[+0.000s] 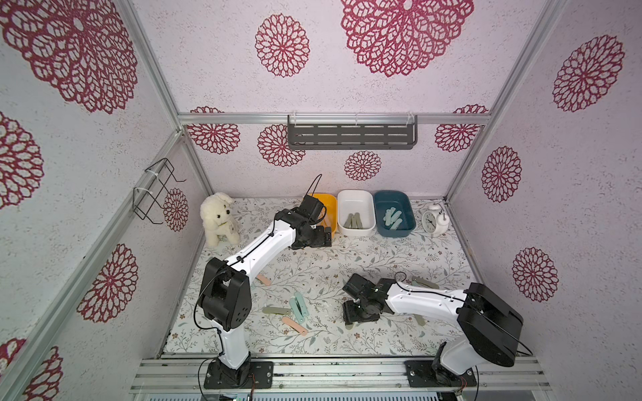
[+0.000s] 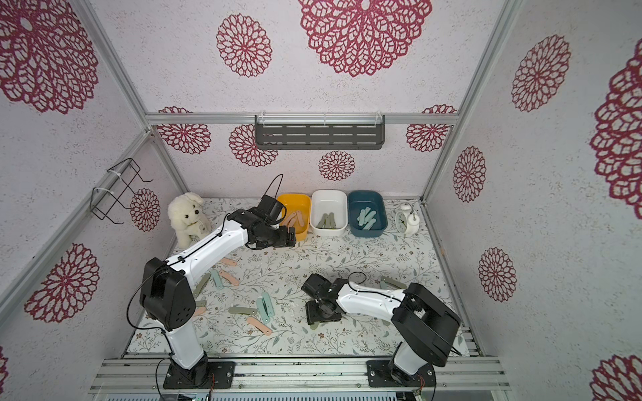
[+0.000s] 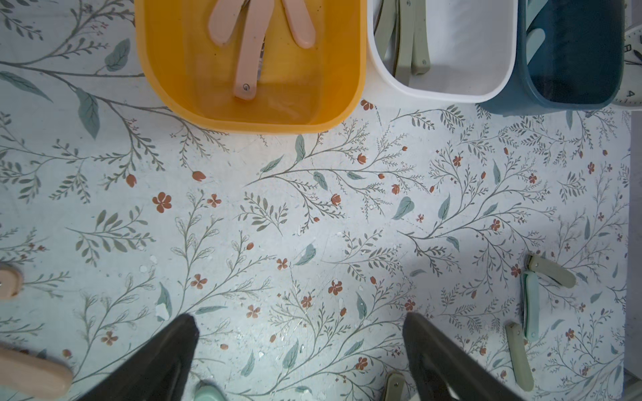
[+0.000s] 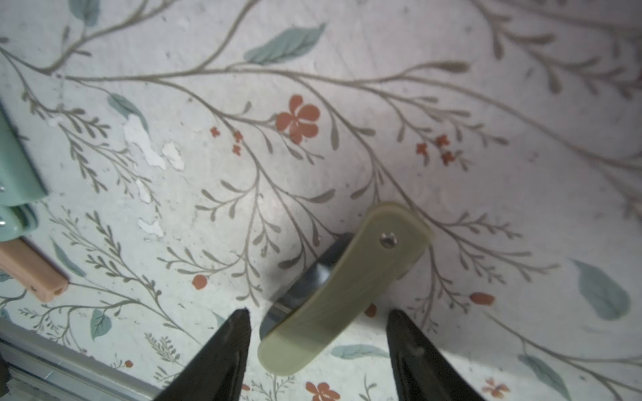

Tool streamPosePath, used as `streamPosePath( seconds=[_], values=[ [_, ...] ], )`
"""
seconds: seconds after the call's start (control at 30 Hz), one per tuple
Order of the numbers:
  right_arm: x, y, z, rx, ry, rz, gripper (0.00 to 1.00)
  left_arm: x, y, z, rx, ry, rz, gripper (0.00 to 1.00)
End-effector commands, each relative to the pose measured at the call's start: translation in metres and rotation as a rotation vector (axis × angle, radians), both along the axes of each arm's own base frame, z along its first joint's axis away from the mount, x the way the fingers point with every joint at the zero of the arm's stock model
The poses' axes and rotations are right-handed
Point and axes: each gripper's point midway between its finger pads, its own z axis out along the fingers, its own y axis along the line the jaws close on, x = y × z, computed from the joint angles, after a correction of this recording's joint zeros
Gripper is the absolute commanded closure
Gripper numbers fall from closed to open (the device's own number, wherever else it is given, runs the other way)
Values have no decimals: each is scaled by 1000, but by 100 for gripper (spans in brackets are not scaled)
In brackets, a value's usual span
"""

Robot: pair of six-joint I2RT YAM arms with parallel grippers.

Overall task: Place the fruit knives into the storage box by color
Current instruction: Pick up the fruit knife from the center of the board.

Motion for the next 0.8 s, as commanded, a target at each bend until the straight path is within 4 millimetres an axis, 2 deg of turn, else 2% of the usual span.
streamPosePath(
  seconds=[0.0, 0.17, 0.37, 0.63, 0.77],
  values=[
    [11, 3, -1, -51, -49, 34, 35, -1, 5, 17, -20, -49, 4, 3],
    [20, 7, 0, -75, -80, 51, 45, -5, 11, 16, -21, -53, 19, 3],
    [32, -1, -10, -148, -113, 30, 61, -4, 11, 13, -32, -47, 18, 3],
    [40, 9, -17, -156, -111, 41, 65, -1, 13, 10, -20, -46, 14, 3],
    [43, 13, -21, -169, -109, 59, 61, 1, 17, 11, -20, -50, 20, 3]
  ],
)
